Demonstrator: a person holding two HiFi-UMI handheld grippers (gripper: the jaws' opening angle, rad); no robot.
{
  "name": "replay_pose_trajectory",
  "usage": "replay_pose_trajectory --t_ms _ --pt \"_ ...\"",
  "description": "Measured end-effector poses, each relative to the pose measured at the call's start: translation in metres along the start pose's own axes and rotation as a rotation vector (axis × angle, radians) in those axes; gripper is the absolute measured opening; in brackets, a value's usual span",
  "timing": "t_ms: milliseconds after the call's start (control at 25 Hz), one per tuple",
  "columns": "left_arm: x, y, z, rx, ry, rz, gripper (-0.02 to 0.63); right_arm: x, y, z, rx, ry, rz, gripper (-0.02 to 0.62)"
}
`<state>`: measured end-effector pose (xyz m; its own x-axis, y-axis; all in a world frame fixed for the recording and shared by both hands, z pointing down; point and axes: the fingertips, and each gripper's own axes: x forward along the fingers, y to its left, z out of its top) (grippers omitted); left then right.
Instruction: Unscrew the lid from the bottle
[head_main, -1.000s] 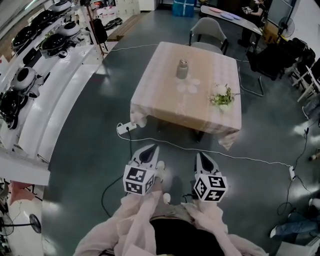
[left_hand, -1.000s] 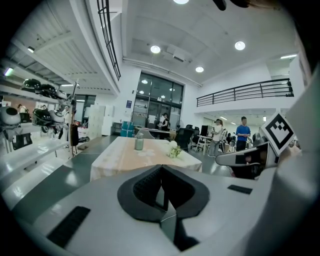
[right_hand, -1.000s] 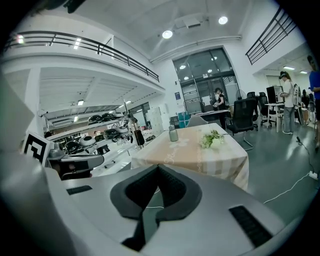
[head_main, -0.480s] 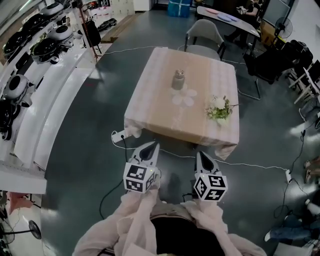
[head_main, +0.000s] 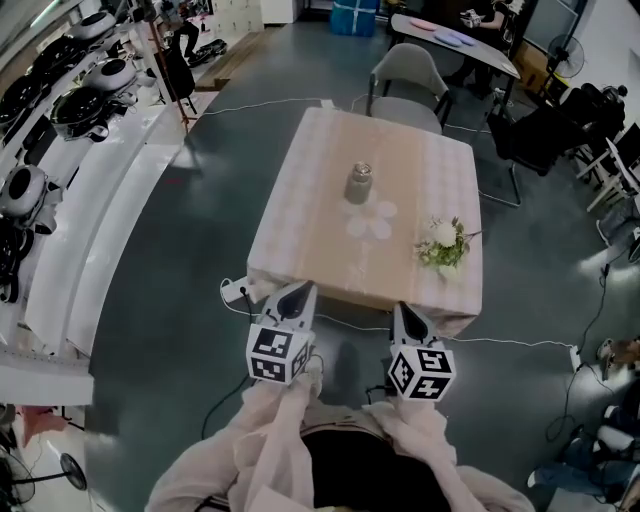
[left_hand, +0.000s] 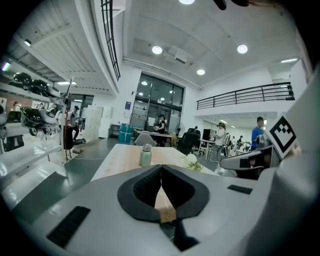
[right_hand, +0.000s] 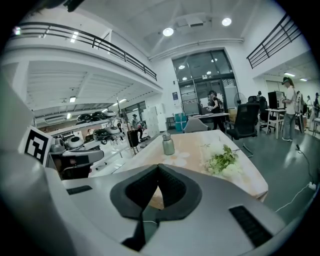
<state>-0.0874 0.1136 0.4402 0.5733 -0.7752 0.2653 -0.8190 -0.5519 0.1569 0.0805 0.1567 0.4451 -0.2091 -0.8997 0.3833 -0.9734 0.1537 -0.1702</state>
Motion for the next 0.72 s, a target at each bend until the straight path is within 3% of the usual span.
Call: replay_pose_trajectory --t_ms 720 --pt "0.089 0.071 0.037 0.035 -0.006 -0.06 0.026 0.107 -0.004 0.044 0.008 -0.025 -0.036 0.012"
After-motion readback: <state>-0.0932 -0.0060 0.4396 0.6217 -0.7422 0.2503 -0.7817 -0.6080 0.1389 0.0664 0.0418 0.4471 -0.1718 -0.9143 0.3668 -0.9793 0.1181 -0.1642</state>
